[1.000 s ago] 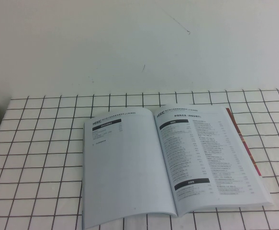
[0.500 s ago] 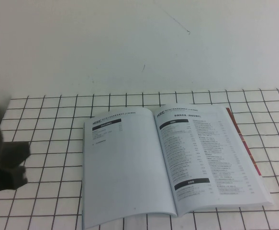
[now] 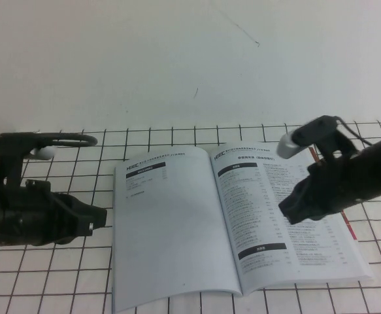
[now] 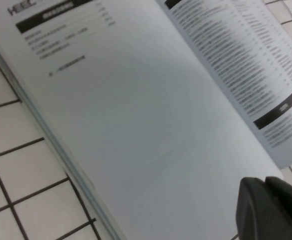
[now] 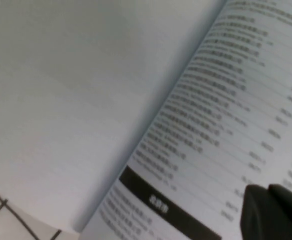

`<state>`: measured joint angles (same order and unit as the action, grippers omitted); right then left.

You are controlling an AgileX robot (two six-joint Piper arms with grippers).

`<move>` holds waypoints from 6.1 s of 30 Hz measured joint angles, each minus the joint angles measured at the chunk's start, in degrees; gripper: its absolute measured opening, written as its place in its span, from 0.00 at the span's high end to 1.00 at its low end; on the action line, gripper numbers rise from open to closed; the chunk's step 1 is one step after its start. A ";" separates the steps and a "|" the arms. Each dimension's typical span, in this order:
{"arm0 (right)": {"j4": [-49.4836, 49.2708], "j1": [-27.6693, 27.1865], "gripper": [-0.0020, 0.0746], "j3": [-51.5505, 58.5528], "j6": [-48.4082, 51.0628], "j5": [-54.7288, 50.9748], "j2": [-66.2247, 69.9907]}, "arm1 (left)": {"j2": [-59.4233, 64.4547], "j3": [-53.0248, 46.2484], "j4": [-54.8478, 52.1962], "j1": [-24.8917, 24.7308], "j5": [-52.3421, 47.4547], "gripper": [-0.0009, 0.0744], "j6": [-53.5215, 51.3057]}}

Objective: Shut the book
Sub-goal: 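Close the open booklet and leave it lying on the table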

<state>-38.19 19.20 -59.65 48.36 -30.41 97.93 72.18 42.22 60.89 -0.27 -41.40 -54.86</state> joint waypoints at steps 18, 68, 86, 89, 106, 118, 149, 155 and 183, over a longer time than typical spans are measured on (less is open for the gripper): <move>0.39 1.36 0.98 -10.11 0.24 -1.03 18.73 | 19.45 0.56 5.59 -7.76 26.60 0.99 -1.09; 21.95 -15.22 0.98 -9.39 -6.79 -10.26 -11.20 | 24.28 15.41 35.99 -9.39 -9.09 0.99 -17.19; 25.73 -17.73 0.98 -7.13 -10.60 -33.02 -44.64 | 6.38 25.70 -8.00 -10.25 -1.95 0.99 1.54; 26.46 -17.73 0.98 -3.82 -13.01 -33.51 -48.85 | 2.39 25.70 -20.93 -10.02 -1.93 0.99 10.82; 37.76 -17.75 0.98 24.15 -29.42 -18.78 -80.92 | -22.38 -3.95 -32.80 -9.93 27.18 0.99 19.85; 36.00 -17.75 0.98 36.40 -30.64 -13.59 -87.05 | -29.56 -8.71 -28.82 -9.90 35.39 0.99 15.42; 35.20 -17.75 0.98 36.70 -30.74 -13.11 -87.05 | -43.14 -18.85 -29.11 -9.95 35.73 0.99 10.00; 35.20 -17.75 0.98 36.70 -30.74 -13.11 -87.05 | -59.02 -33.41 -24.87 -7.95 33.65 0.99 8.45; 34.78 -17.85 0.98 36.70 -30.84 -13.06 -87.08 | -72.89 -43.35 -50.07 -3.28 23.35 0.99 46.25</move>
<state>-3.41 1.35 -22.95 17.52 -43.47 10.85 -0.71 -1.13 10.82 -3.55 -18.05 -8.61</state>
